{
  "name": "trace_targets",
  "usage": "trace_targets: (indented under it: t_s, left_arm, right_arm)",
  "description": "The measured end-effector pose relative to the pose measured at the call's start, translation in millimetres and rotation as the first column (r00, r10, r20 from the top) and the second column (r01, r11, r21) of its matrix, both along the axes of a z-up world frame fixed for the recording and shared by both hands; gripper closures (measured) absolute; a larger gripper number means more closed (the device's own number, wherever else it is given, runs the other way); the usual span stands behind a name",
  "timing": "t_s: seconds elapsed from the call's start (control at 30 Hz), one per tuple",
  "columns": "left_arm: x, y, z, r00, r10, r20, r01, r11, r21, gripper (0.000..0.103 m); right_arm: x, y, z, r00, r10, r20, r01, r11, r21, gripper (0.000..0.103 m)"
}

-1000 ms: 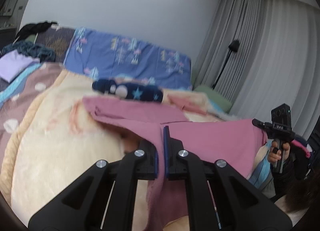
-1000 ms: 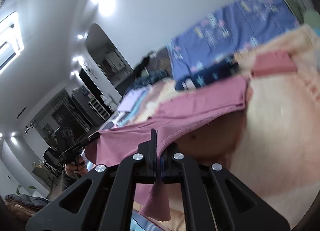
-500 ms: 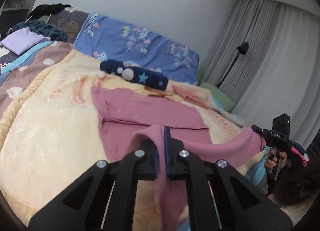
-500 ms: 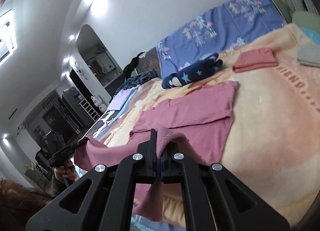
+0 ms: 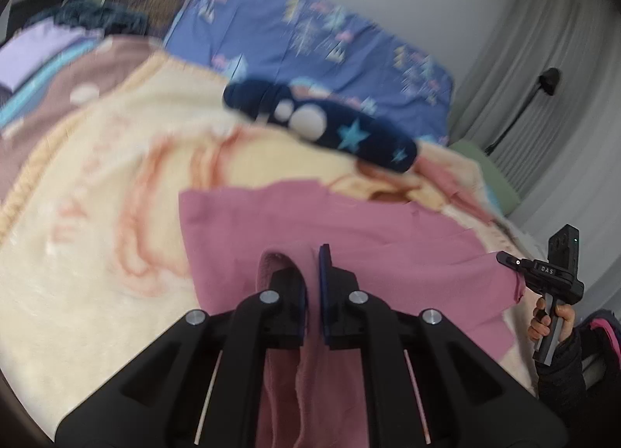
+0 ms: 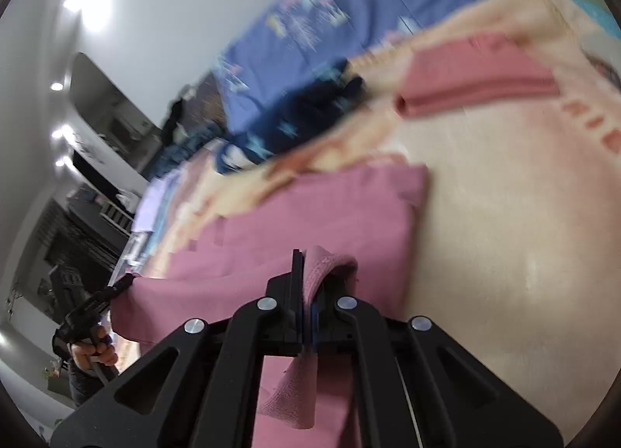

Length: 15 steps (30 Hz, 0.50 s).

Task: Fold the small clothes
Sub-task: 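Grasp the shirt hem with the left gripper while the right gripper grasps it too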

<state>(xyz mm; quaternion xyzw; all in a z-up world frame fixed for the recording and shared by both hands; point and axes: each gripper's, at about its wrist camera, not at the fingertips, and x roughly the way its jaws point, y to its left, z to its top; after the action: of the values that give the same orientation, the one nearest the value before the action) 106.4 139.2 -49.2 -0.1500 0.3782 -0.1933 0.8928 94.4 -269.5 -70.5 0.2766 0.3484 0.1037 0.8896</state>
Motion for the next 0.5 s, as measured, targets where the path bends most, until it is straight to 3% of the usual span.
trace_targets:
  t_s: [0.1, 0.2, 0.33, 0.5]
  left_arm:
    - [19.8, 0.7, -32.9, 0.996, 0.024, -0.082, -0.024, 1.0, 0.003, 0.097]
    - [18.7, 8.7, -40.0, 0.996, 0.02, -0.089, -0.023, 0.999, -0.035, 0.092]
    - [-2.4, 12.9, -27.5, 0.998, 0.011, -0.058, -0.012, 1.0, -0.016, 0.064]
    - [-35.3, 15.1, -28.6, 0.996, -0.03, -0.079, 0.033, 0.998, 0.047, 0.067]
  right_arm:
    - [15.1, -4.9, -28.4, 0.998, -0.007, -0.067, 0.009, 1.0, 0.023, 0.099]
    - [13.7, -6.9, -29.4, 0.998, 0.012, -0.066, -0.011, 1.0, 0.021, 0.094]
    - [-7.2, -1.0, -15.6, 0.997, 0.059, -0.054, -0.061, 0.997, -0.041, 0.073]
    - [-45.5, 11.8, -12.1, 0.993, 0.103, -0.05, -0.108, 0.986, -0.124, 0.072]
